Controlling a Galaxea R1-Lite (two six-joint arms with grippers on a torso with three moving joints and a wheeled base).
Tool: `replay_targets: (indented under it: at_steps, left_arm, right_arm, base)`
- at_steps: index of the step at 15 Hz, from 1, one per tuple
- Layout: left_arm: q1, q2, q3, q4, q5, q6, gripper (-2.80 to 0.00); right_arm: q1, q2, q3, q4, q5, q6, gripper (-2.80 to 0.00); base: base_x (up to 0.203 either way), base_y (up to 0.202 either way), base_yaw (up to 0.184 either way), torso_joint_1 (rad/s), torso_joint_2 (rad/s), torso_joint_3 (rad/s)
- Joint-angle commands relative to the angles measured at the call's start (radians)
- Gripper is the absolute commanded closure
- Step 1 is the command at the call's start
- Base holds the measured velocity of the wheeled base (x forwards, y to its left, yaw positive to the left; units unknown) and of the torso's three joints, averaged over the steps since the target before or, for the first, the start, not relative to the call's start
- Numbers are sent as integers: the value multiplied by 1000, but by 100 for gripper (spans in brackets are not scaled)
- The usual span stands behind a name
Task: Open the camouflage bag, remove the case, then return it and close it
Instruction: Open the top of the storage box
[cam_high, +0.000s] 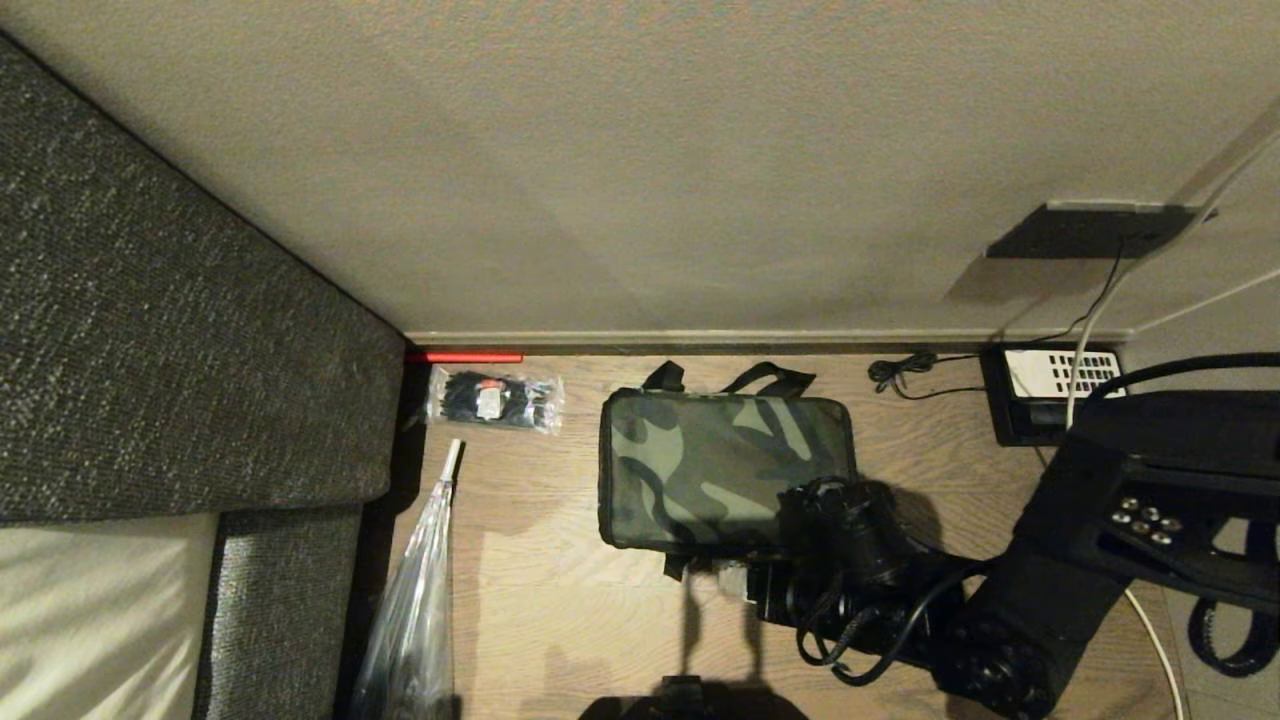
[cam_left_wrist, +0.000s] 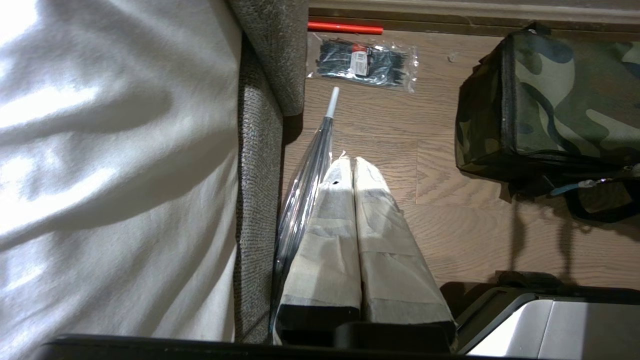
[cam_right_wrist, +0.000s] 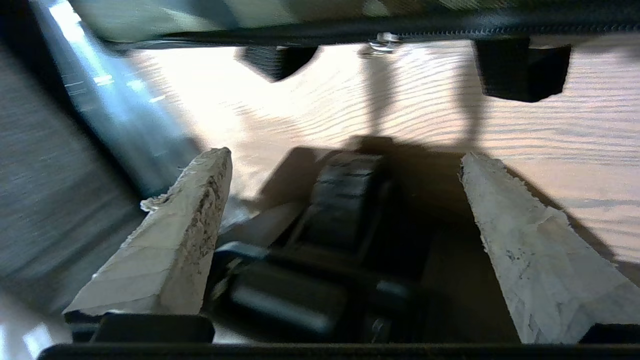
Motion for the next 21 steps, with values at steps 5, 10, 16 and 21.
replay_targets:
  at_steps: [5,10,16,21]
  left_arm:
    - [0,-2,2,0,0,0,0]
    - [1,-2,2,0,0,0,0]
    - [-1,-2,3,0,0,0,0]
    - [1,-2,2,0,0,0,0]
  right_arm:
    - [22,142,-68,-131,-144,-84,-280]
    - [22,206,-87,-179,-183,-95,-280]
    - [24,282,-152,-224,-251,-142,-280]
    - [23,325,-165,-347,-295,-237,-280]
  base:
    - [0,0,0,0,0,0]
    - [0,0,0,0,0,0]
    - [0,0,0,0,0,0]
    - [0,0,0,0,0,0]
